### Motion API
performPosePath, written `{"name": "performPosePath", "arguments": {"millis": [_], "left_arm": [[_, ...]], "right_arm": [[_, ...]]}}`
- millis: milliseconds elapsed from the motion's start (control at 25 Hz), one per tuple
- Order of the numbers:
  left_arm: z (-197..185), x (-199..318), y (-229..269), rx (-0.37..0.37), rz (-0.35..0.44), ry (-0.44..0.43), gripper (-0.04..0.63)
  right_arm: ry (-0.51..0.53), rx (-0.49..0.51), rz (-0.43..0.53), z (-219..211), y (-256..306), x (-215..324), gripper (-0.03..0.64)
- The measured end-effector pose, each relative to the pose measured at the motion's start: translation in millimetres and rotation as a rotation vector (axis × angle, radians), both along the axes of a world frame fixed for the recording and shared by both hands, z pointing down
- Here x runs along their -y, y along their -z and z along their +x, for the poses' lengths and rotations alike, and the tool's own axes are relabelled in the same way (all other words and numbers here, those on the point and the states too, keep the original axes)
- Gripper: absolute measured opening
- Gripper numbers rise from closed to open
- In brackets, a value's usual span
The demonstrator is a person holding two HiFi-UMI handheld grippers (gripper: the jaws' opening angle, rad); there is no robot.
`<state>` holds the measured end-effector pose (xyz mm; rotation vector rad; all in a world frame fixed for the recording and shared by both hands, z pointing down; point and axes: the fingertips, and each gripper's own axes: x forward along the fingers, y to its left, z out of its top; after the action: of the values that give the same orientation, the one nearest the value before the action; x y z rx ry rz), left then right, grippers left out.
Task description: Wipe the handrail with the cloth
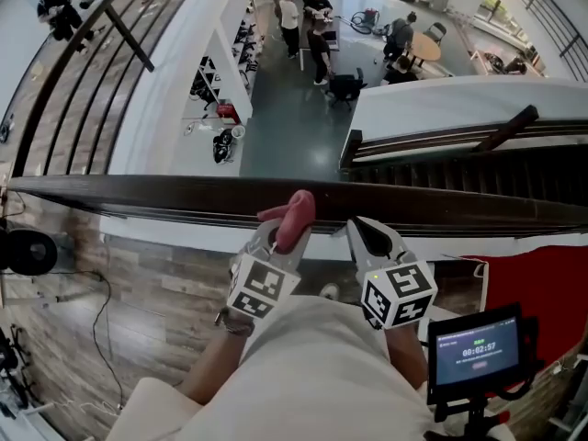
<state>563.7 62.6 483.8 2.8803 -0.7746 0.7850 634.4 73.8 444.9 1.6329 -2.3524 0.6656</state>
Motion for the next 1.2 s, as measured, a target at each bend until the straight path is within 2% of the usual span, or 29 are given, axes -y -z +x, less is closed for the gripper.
{"name": "performPosePath", "arguments": {"millis": [1200], "left_arm": [[63.1, -7.3, -23.4, -0.037, -0.001, -0.08, 0.034]], "right_arm": [[-0.086, -0.021, -0.005, 48.6, -25.7, -27.2, 0.003]]}}
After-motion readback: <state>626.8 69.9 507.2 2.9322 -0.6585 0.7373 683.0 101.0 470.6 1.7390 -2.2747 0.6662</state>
